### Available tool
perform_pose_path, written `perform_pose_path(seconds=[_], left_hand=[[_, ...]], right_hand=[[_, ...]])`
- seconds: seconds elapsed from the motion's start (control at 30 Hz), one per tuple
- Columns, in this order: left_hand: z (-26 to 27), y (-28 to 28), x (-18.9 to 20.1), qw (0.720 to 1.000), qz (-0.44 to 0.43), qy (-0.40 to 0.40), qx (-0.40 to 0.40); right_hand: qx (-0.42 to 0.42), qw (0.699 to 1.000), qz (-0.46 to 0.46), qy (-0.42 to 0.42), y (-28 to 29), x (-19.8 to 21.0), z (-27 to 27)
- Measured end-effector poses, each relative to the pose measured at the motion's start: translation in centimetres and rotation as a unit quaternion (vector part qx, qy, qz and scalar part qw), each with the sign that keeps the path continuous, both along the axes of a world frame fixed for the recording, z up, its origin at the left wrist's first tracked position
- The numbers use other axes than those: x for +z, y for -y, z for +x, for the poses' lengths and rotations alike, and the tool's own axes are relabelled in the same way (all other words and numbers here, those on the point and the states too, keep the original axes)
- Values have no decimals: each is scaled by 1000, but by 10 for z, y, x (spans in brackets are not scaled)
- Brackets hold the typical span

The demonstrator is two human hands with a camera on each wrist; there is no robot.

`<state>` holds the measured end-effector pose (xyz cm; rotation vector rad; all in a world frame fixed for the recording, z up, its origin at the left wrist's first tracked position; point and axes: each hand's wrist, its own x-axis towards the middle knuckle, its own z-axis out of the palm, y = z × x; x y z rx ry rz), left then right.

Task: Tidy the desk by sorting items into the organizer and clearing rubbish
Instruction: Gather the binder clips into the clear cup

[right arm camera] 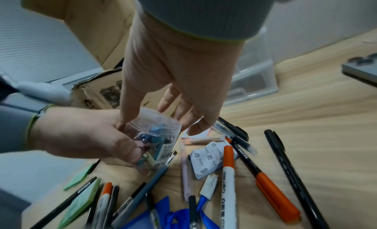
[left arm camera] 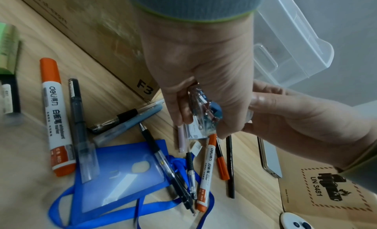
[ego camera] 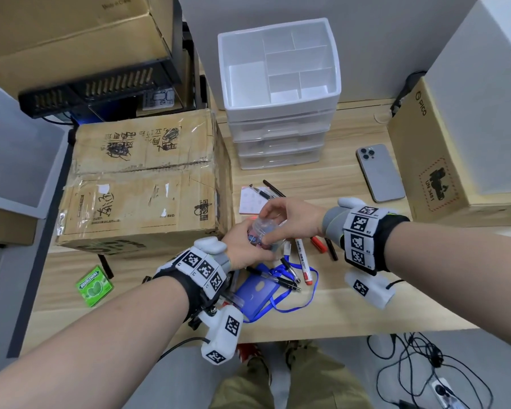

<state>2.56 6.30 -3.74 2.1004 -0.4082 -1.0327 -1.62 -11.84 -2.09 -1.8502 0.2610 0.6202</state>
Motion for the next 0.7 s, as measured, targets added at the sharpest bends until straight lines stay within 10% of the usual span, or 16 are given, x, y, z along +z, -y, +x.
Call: perform_pose_path(seconds=[0.7], left_hand=[[-6, 1, 2, 997, 35, -22, -62]], right_hand=[[124, 980, -157, -16, 3, 14, -1]])
